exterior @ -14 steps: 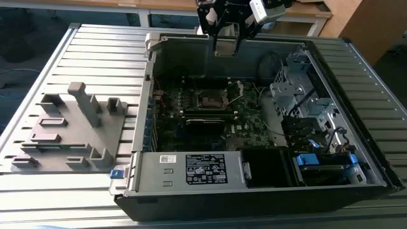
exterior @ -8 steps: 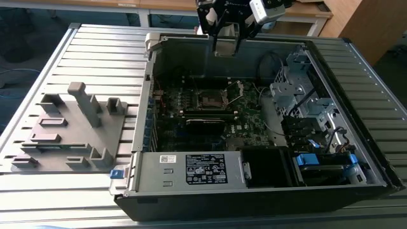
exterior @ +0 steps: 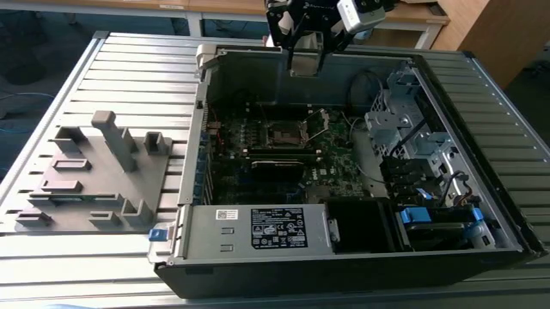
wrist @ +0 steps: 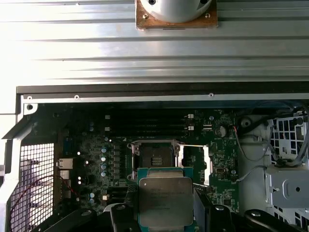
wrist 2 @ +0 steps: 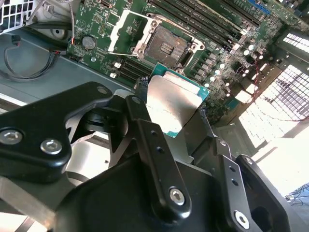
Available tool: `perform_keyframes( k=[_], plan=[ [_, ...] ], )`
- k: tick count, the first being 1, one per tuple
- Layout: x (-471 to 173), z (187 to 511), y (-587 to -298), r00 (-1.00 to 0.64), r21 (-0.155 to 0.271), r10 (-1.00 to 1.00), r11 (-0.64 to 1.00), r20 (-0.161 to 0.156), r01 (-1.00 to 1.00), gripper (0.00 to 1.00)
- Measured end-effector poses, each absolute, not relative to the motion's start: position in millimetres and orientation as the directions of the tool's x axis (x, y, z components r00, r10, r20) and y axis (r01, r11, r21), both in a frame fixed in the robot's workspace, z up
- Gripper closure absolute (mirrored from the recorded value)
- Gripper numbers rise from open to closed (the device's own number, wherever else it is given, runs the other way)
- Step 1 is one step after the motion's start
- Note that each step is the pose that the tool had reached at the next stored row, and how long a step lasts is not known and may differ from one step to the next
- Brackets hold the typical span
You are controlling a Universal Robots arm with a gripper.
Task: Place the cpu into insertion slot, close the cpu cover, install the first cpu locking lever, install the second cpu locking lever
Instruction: 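Place the cpu into insertion slot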
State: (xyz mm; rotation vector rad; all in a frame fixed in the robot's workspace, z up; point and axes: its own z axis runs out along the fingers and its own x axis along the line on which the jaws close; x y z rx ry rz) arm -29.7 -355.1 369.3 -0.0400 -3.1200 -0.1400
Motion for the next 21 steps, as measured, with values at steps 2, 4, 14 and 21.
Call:
perform_keyframes(
  k=[2,4,14,21],
  plan=[
    [-30,368,-355,-1.0,0.09,0.025,0.996,0.019,0.026,0.46],
    [-30,367,-355,-1.0,0.089,0.025,0.996,0.019,0.026,0.46],
    [-30,365,-355,-1.0,0.09,0.025,0.996,0.019,0.026,0.46],
    [-30,358,-355,-1.0,0.089,0.025,0.996,0.019,0.026,0.46]
  ],
)
